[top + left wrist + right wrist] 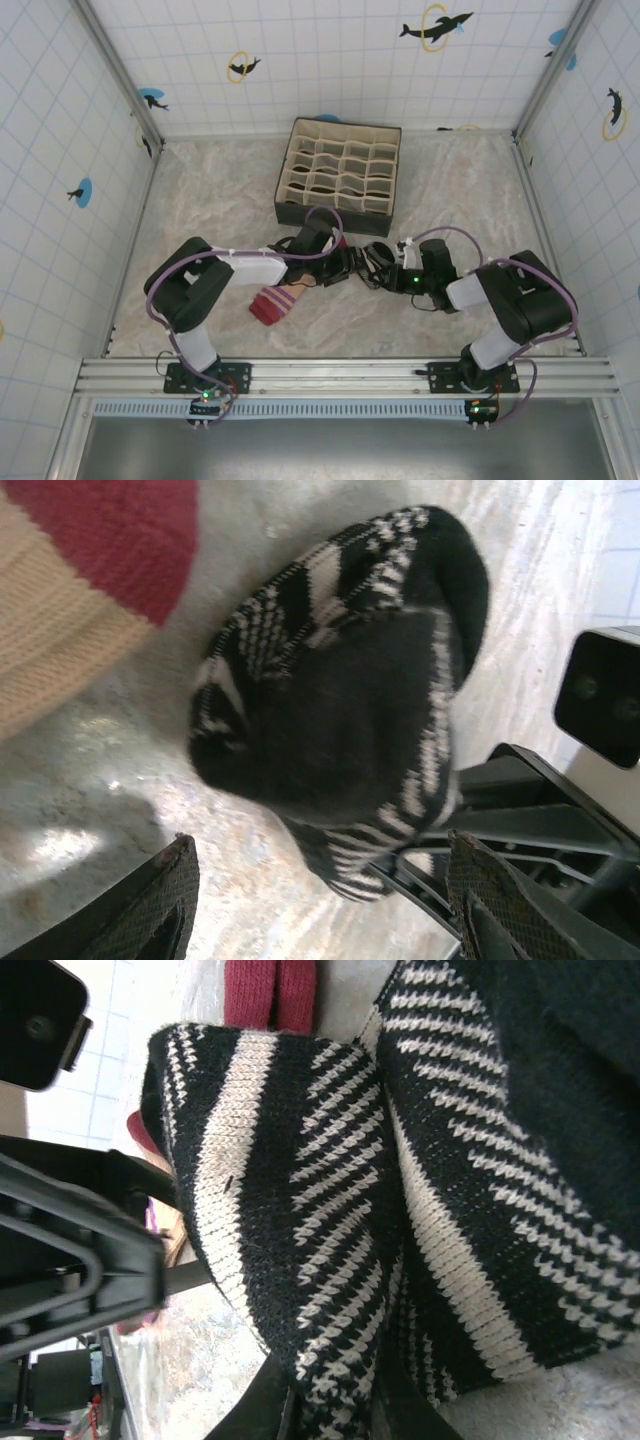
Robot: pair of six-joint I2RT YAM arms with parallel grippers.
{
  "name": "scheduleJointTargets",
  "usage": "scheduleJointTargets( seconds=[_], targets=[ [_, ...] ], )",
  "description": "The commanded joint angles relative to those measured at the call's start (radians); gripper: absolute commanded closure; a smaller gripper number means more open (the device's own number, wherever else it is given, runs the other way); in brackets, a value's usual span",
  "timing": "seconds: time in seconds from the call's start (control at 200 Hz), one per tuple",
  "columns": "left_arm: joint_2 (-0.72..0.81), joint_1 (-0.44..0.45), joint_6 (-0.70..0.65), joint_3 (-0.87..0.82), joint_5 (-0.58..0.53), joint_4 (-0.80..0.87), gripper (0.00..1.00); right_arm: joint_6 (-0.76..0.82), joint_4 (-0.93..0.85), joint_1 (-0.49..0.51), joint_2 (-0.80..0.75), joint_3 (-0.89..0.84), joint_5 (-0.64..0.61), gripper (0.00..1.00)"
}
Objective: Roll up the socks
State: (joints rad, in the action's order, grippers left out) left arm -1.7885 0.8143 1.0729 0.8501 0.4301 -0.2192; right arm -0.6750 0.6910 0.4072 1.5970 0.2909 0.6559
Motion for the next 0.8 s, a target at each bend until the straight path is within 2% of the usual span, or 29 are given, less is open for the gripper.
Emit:
scheduleJointTargets(
  seconds=[0.0, 0.375, 0.53, 0.586, 0.681, 0.741, 0.796],
  targets=[
    [-0.037, -0.002, -0.015, 0.031, -0.027, -0.031, 0.36, -0.064, -0.140, -0.006, 0.055, -0.016, 0.002, 0.98],
    [-0.095, -0.002, 0.035, 0.022, -0.088, -0.054, 0.43, -0.138, -0.087, -0.028, 0.063, -0.036, 0.046, 0.97],
    [-0.130, -0.003, 0.035, 0.044, -0.095, -0.054, 0.52, -0.152, -0.087, -0.036, 0.063, -0.035, 0.053, 0.95],
    [-0.141, -0.003, 0.035, 0.053, -0.095, -0.053, 0.58, -0.156, -0.085, -0.041, 0.059, -0.038, 0.048, 0.94],
    [-0.152, -0.003, 0.038, 0.065, -0.100, -0.042, 0.76, -0.155, -0.085, -0.047, 0.049, -0.042, 0.045, 0.91],
    [-0.156, -0.003, 0.038, 0.073, -0.102, -0.031, 0.91, -0.150, -0.089, -0.046, 0.038, -0.043, 0.042, 0.86],
    [-0.158, -0.003, 0.033, 0.081, -0.101, -0.017, 1.00, -0.137, -0.100, -0.046, 0.018, -0.045, 0.030, 0.78]
  ],
)
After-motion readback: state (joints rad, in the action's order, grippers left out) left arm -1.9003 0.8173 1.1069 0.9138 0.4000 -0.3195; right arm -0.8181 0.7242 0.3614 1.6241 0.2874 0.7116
